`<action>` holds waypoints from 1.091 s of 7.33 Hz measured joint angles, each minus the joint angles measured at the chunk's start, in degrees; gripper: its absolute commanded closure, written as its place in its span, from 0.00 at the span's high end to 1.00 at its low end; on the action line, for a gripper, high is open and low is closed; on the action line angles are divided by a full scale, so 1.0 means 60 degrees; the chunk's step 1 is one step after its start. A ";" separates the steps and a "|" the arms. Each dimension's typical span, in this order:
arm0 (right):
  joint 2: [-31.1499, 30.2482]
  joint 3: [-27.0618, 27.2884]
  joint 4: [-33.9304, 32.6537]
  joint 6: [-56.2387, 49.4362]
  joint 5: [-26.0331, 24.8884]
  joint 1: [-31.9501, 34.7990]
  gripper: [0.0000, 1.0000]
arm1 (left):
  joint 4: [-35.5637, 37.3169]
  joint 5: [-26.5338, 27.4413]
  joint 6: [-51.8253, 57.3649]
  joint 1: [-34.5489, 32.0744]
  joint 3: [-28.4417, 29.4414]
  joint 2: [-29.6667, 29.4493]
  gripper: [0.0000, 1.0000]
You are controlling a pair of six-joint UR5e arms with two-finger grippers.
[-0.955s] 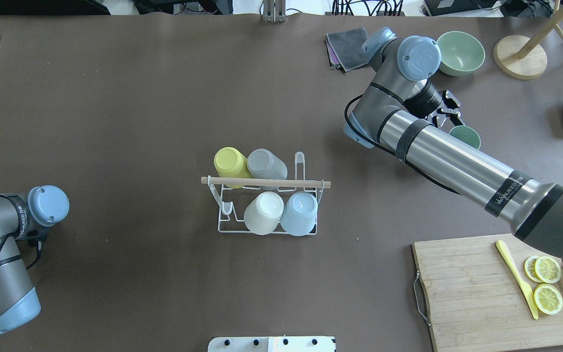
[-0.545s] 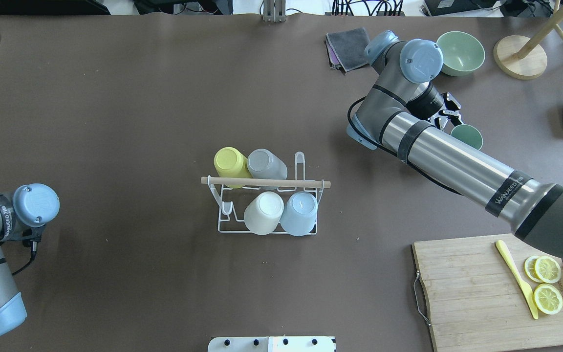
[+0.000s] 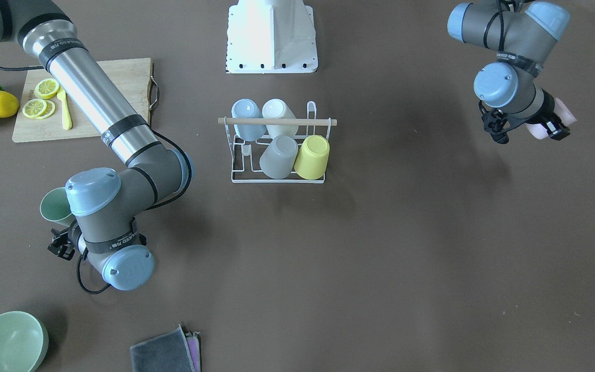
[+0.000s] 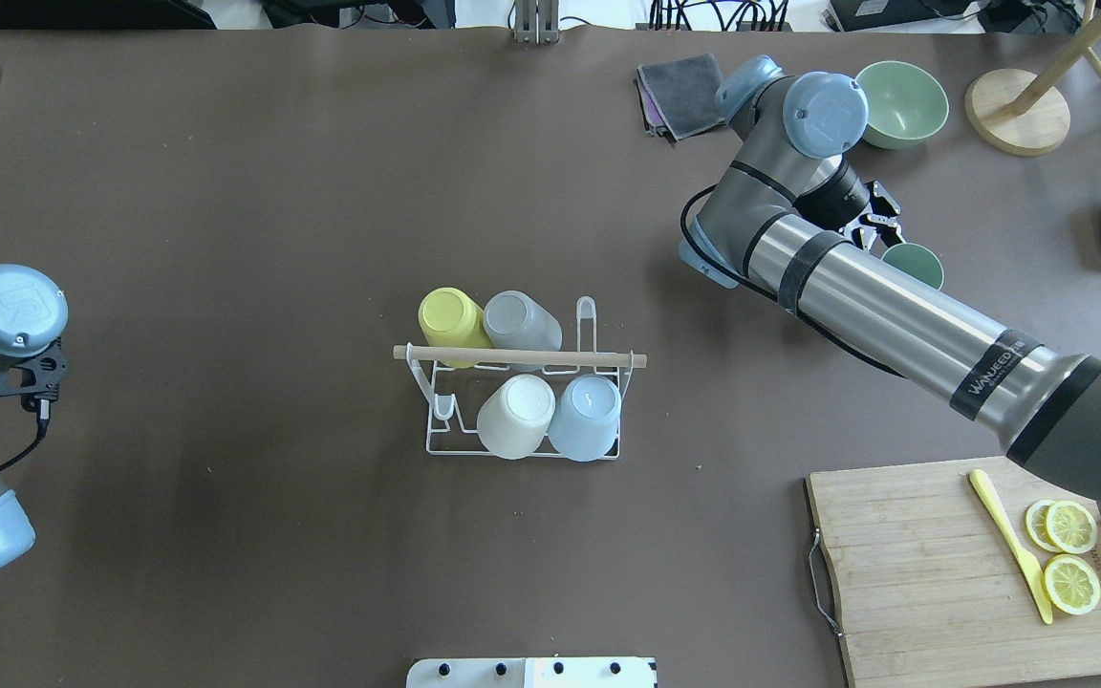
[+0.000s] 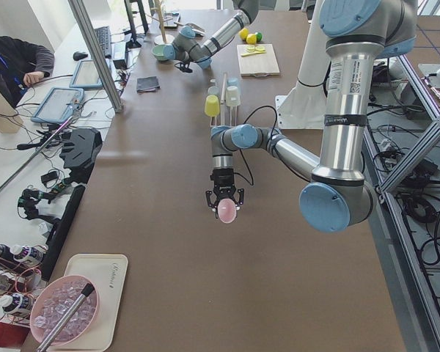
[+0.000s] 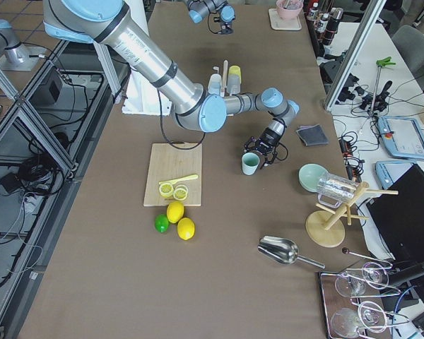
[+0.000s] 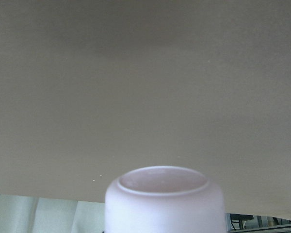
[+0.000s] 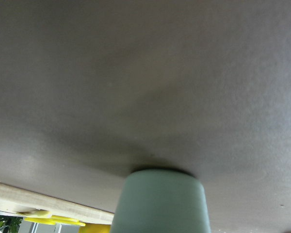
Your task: Place cup on cup holder
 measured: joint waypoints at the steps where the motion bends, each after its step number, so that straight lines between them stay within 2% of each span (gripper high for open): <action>1: 0.0004 0.0043 -0.0167 -0.0063 0.0012 0.0001 1.00 | -0.0029 -0.0003 0.0401 -0.0557 -0.0074 -0.0339 0.49; 4: -0.0044 0.0300 -0.0605 -0.0101 0.0027 -0.0020 1.00 | -0.0213 -0.0022 0.0944 -0.1614 -0.0271 -0.1498 0.49; 6: -0.0137 0.0388 -0.0649 -0.0102 -0.0003 -0.0042 1.00 | -0.0361 -0.0302 0.1009 -0.1819 -0.0411 -0.2174 0.49; 8: -0.0195 0.0392 -0.0643 -0.0100 -0.0020 -0.0059 1.00 | -0.0593 -0.0471 0.1017 -0.2064 -0.0807 -0.2439 0.49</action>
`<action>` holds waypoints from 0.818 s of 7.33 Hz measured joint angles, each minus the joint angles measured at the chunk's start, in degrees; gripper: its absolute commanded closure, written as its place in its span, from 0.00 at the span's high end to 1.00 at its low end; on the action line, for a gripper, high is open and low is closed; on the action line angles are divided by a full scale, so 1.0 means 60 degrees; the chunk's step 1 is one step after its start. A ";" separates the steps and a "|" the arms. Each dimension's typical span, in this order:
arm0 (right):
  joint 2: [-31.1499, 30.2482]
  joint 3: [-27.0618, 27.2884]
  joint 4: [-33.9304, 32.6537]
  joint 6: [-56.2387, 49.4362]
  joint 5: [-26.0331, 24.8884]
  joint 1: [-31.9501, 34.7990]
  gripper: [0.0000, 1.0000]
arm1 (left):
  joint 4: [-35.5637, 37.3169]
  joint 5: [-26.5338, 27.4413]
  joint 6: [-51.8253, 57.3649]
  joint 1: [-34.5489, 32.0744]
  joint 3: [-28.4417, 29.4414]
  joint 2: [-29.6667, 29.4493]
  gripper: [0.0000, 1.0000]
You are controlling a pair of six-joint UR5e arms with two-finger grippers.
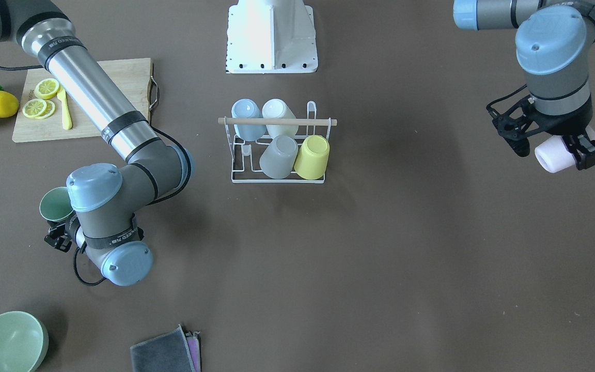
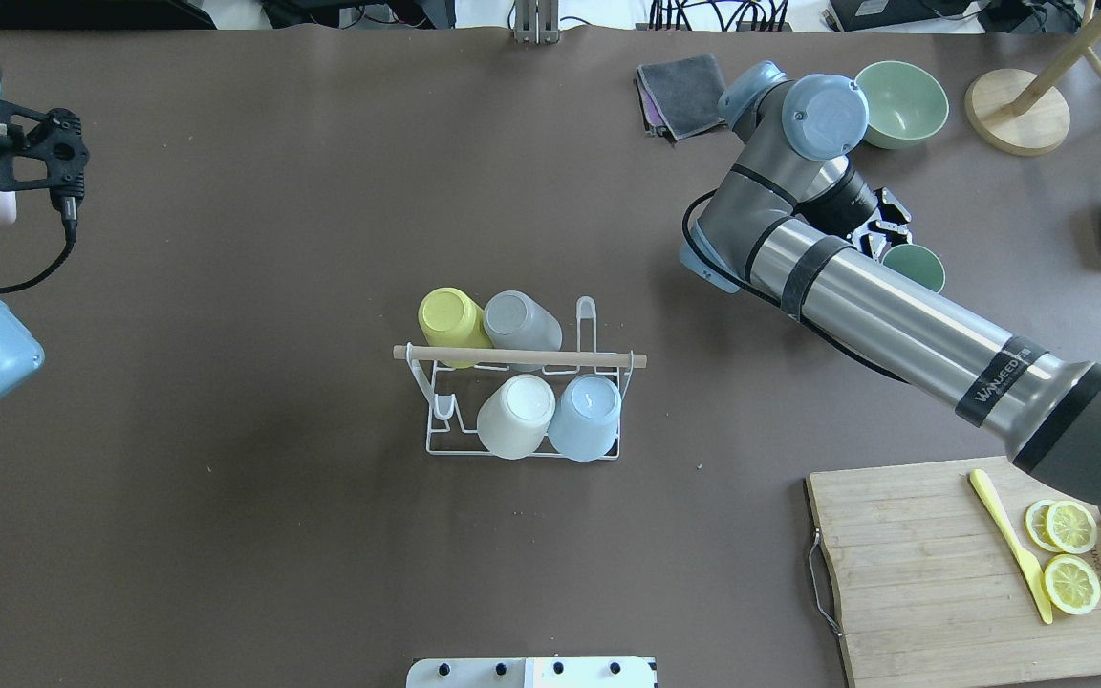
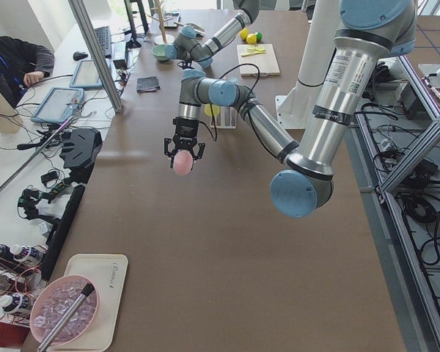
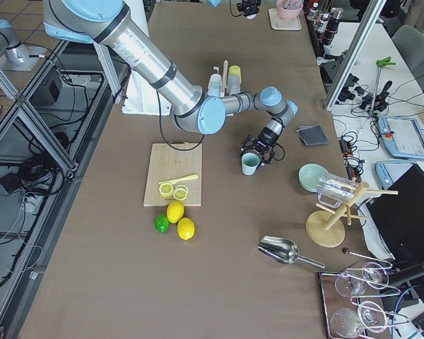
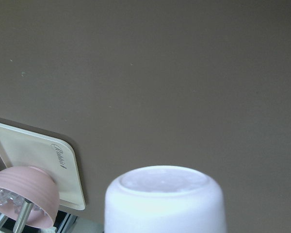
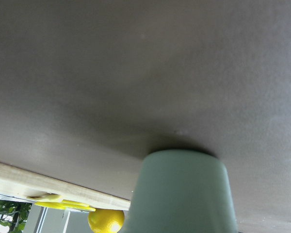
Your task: Place cup on cup holder
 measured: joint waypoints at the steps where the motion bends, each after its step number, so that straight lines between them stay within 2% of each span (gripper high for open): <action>1: -0.0019 -0.0002 0.0007 0.0010 -0.0002 -0.0018 1.00 | -0.0462 -0.0023 -0.0009 -0.0071 -0.0150 0.0097 0.48; 2: -0.0038 -0.0004 0.0018 0.0019 -0.0003 -0.0037 0.81 | -0.0948 -0.0060 -0.0058 -0.0091 -0.0189 0.0184 0.47; 4: -0.0056 0.0010 0.0041 0.0017 -0.0010 -0.0047 0.28 | -0.2052 -0.0517 -0.0325 -0.0094 -0.0025 0.0228 0.47; 6: -0.0080 0.0164 0.0023 0.0013 -0.0052 -0.0041 0.00 | -0.2719 -0.0745 -0.0668 -0.0048 0.0255 0.0161 0.47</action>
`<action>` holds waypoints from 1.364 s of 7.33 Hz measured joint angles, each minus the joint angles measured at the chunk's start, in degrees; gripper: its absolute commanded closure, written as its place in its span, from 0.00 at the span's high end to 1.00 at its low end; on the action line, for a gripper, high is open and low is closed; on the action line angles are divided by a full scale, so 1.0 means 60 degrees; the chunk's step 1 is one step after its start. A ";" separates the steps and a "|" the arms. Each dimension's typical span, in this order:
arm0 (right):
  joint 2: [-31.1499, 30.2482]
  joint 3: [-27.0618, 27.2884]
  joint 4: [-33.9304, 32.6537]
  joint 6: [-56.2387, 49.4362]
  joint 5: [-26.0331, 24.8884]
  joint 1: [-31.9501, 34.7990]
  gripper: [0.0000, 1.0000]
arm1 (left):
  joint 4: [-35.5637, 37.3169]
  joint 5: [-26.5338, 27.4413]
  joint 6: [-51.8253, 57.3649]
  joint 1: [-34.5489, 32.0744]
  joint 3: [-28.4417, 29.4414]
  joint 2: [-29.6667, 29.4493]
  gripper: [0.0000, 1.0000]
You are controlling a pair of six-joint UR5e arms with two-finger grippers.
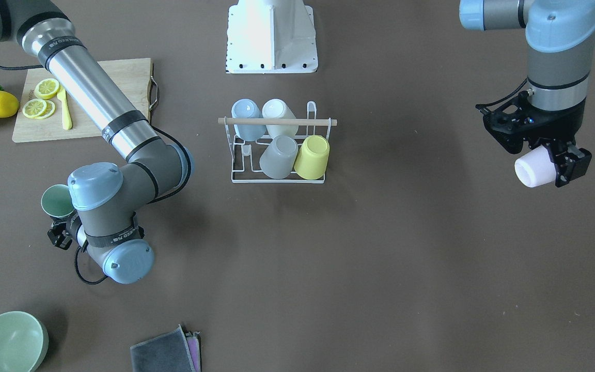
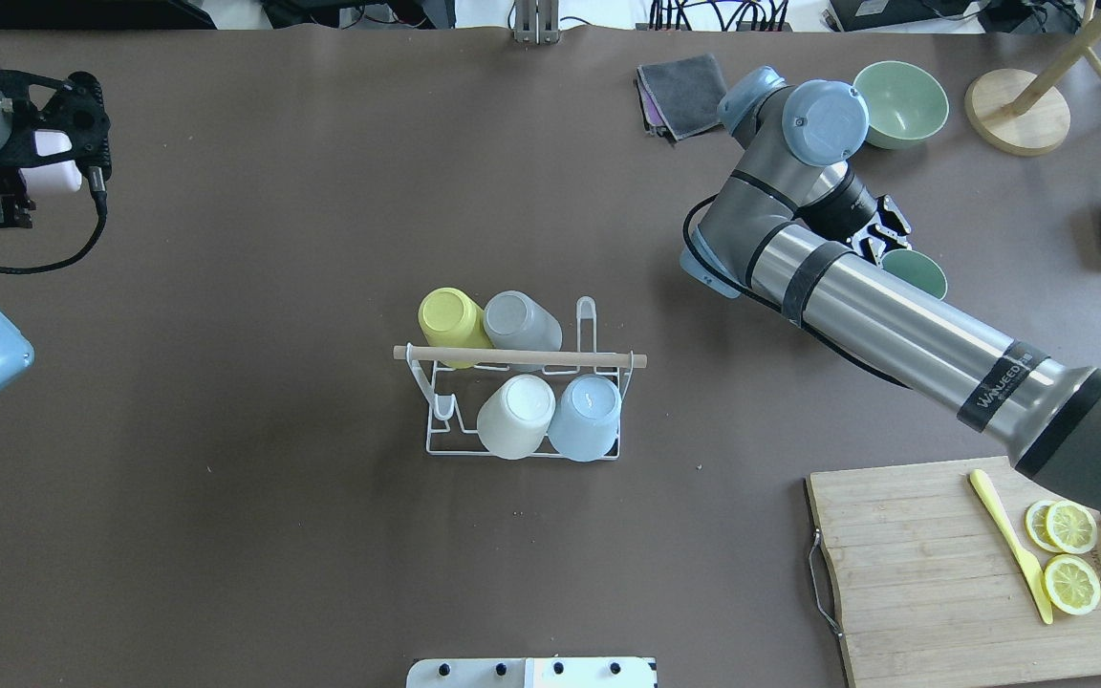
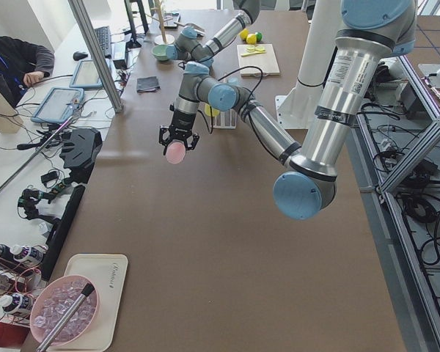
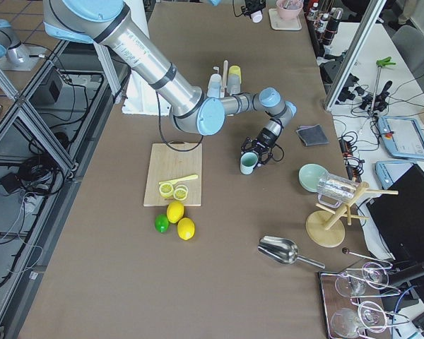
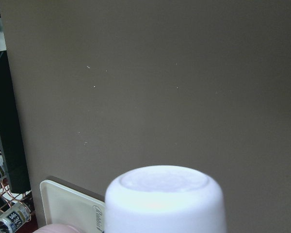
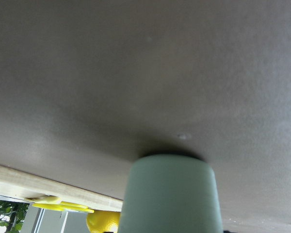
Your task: Place cup on cup holder
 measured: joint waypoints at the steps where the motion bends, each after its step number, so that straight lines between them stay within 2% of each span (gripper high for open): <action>1: -0.0103 0.0300 -0.0016 -0.0014 -0.0022 0.0065 0.00 | -0.0633 -0.0033 -0.0318 0.0034 0.0287 -0.0015 0.47; 4: -0.1278 0.3036 0.0024 -0.0249 0.0354 0.0506 0.00 | -0.3828 -0.0302 -0.1888 0.0522 0.1469 0.0022 0.47; 6: -0.1382 0.4075 0.0130 -0.0240 0.1566 0.0884 0.00 | -0.5148 -0.0630 -0.2225 0.0808 0.1466 0.0046 0.47; 7: -0.1404 0.4344 0.0604 -0.0124 0.2356 0.1098 0.00 | -0.5638 -0.1061 -0.2312 0.0955 0.1214 0.0066 0.47; 8: -0.1496 0.4451 0.1491 0.0153 0.3283 0.1343 0.00 | -0.6025 -0.1612 -0.2506 0.1145 0.0861 0.0112 0.47; 10: -0.1591 0.4540 0.3568 0.0915 0.5136 0.1650 0.00 | -0.7385 -0.2085 -0.3120 0.1712 0.0426 0.0466 0.47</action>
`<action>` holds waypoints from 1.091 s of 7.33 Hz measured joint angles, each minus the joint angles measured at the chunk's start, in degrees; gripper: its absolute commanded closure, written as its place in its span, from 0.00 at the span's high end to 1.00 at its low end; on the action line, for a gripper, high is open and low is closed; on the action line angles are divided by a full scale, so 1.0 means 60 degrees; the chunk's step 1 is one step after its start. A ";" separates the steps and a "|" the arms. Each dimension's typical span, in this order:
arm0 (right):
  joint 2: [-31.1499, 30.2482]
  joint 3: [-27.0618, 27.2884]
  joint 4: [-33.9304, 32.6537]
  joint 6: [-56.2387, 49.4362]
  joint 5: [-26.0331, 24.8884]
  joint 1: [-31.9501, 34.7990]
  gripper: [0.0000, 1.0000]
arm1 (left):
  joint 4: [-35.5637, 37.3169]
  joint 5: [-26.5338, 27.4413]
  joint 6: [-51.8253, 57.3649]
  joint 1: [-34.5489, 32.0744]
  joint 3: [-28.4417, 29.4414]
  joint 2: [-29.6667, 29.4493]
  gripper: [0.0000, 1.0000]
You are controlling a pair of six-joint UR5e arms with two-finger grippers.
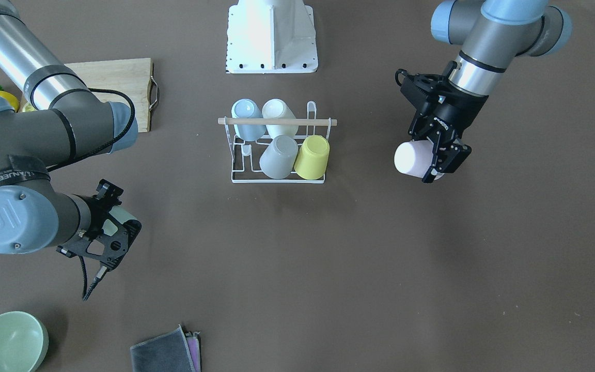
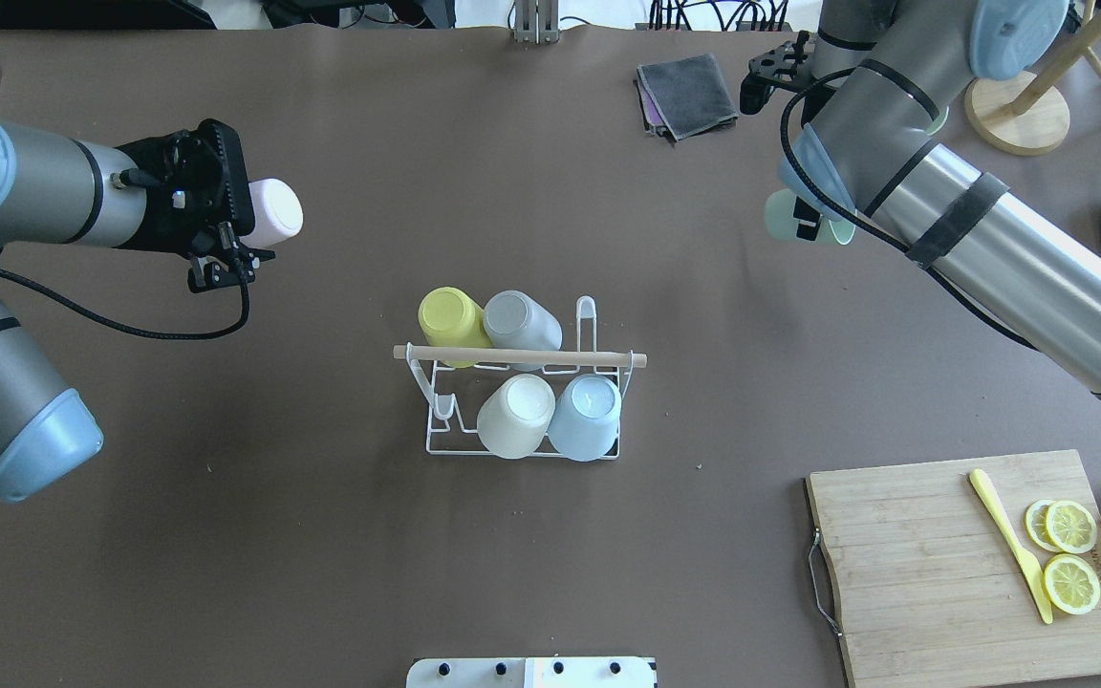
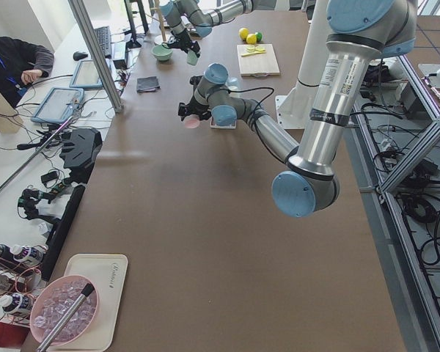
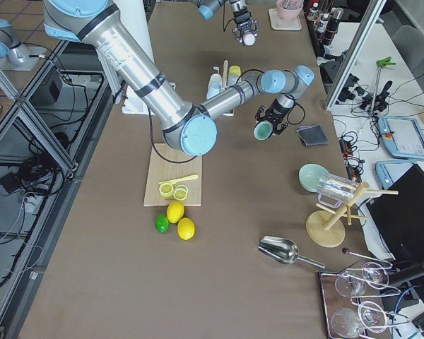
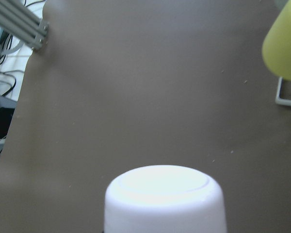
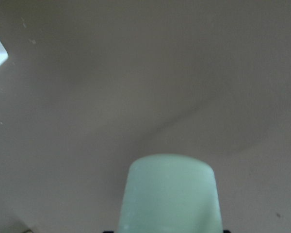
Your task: Place cup on cup holder
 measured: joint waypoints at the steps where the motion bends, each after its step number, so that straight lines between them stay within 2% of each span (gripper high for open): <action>1: -0.0033 0.0037 0.1274 0.0770 0.0799 0.0056 0.00 | -0.1079 -0.0058 -0.0347 0.0166 -0.0077 0.0359 0.47; 3: -0.0254 0.0009 0.4121 0.2782 0.1934 0.0228 0.00 | -0.3117 -0.0153 -0.0892 0.0364 -0.0175 0.0955 0.47; 5: -0.0317 -0.0045 0.6538 0.4280 0.2331 0.0409 0.00 | -0.5135 -0.0231 -0.1468 0.0615 -0.0206 0.1389 0.47; 6: -0.0362 -0.0065 0.7556 0.4676 0.2381 0.0486 0.00 | -0.6190 -0.0240 -0.1803 0.0842 -0.0202 0.1534 0.47; 8: -0.0527 -0.0211 0.8692 0.5041 0.2419 0.0574 0.00 | -0.8119 -0.0202 -0.2365 0.1677 -0.0140 0.1624 0.47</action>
